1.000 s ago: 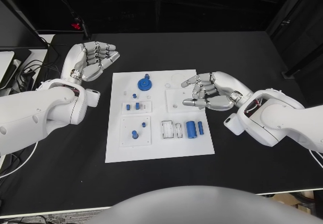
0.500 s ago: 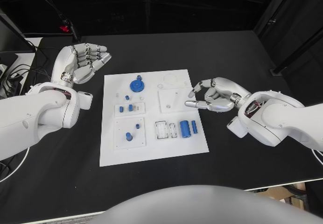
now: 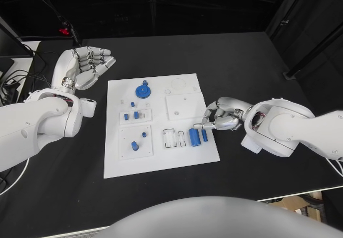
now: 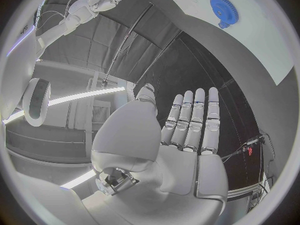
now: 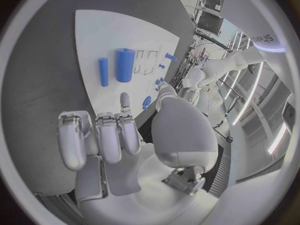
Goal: Assemble the parts on the task board
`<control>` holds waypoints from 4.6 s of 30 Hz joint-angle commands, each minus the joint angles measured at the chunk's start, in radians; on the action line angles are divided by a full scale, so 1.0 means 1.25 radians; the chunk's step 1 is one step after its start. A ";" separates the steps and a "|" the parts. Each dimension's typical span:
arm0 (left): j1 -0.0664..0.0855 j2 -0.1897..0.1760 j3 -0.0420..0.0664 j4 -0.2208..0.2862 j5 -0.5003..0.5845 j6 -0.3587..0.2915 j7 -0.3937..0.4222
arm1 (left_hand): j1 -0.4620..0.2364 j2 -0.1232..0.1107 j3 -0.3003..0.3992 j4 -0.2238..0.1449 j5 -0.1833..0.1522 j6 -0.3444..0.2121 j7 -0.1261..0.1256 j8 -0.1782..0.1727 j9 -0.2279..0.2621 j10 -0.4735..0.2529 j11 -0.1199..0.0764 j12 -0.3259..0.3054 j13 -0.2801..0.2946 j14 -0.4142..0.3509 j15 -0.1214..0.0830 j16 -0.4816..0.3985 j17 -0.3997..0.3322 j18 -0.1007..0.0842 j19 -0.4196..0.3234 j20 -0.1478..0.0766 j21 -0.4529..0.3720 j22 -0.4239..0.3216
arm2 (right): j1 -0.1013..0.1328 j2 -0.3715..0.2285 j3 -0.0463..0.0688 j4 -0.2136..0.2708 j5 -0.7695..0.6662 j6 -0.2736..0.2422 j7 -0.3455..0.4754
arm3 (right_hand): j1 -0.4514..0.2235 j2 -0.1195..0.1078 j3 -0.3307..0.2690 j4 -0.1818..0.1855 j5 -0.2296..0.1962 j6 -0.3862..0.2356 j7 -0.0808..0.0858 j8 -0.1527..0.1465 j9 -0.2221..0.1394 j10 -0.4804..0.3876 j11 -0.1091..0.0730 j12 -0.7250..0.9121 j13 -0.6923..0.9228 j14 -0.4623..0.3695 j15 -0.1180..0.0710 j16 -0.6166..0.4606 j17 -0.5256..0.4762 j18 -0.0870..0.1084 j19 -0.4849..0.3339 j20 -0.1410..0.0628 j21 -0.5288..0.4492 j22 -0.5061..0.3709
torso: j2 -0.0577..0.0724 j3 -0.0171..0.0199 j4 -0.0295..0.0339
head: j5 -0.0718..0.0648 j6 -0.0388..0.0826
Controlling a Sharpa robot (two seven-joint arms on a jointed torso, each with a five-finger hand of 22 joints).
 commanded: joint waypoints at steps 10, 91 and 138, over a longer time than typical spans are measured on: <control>0.001 -0.002 0.001 0.000 0.002 0.004 0.032 | 0.001 0.007 -0.006 0.000 0.004 -0.005 0.026 0.003 -0.001 -0.004 0.001 0.004 -0.001 -0.005 -0.001 0.003 -0.001 0.008 0.006 0.000 -0.005 -0.001 | 0.001 0.026 0.000 0.003 -0.077 0.075 -0.130 | -0.013 0.010 0.008 0.000 -0.015 0.015 -0.003 -0.015 -0.007 0.085 -0.009 0.002 0.210 0.083 -0.009 0.002 0.210 -0.005 0.085 -0.010 0.003 0.210 | 0.000 -0.0005 -0.0003 | 0.014 0.000; 0.001 -0.012 0.001 0.007 0.002 0.007 0.031 | 0.001 0.010 -0.008 0.000 0.004 -0.006 0.026 0.005 -0.001 -0.004 0.001 0.006 -0.001 -0.005 0.000 0.005 -0.003 0.008 0.007 0.001 -0.005 -0.003 | -0.014 0.190 0.000 -0.100 -0.082 0.160 -0.177 | 0.190 0.129 0.053 -0.075 -0.123 0.089 -0.011 -0.130 -0.063 0.085 -0.017 0.002 0.210 0.083 -0.011 0.002 0.210 -0.005 0.085 -0.013 0.003 0.210 | 0.000 -0.0012 -0.0013 | 0.037 0.000; 0.001 -0.011 0.001 0.004 0.002 0.011 0.026 | 0.002 0.011 -0.009 0.000 0.004 -0.005 0.026 0.007 -0.001 -0.004 0.001 0.008 -0.001 -0.006 0.000 0.006 -0.004 0.008 0.007 0.001 -0.005 -0.004 | 0.034 0.191 0.002 -0.093 0.333 0.044 -0.007 | 0.194 0.103 0.104 -0.060 -0.067 0.254 -0.024 -0.346 -0.120 0.085 -0.030 0.002 0.210 0.083 -0.019 0.002 0.210 -0.005 0.085 -0.020 0.003 0.210 | 0.000 -0.0019 0.0005 | 0.064 0.000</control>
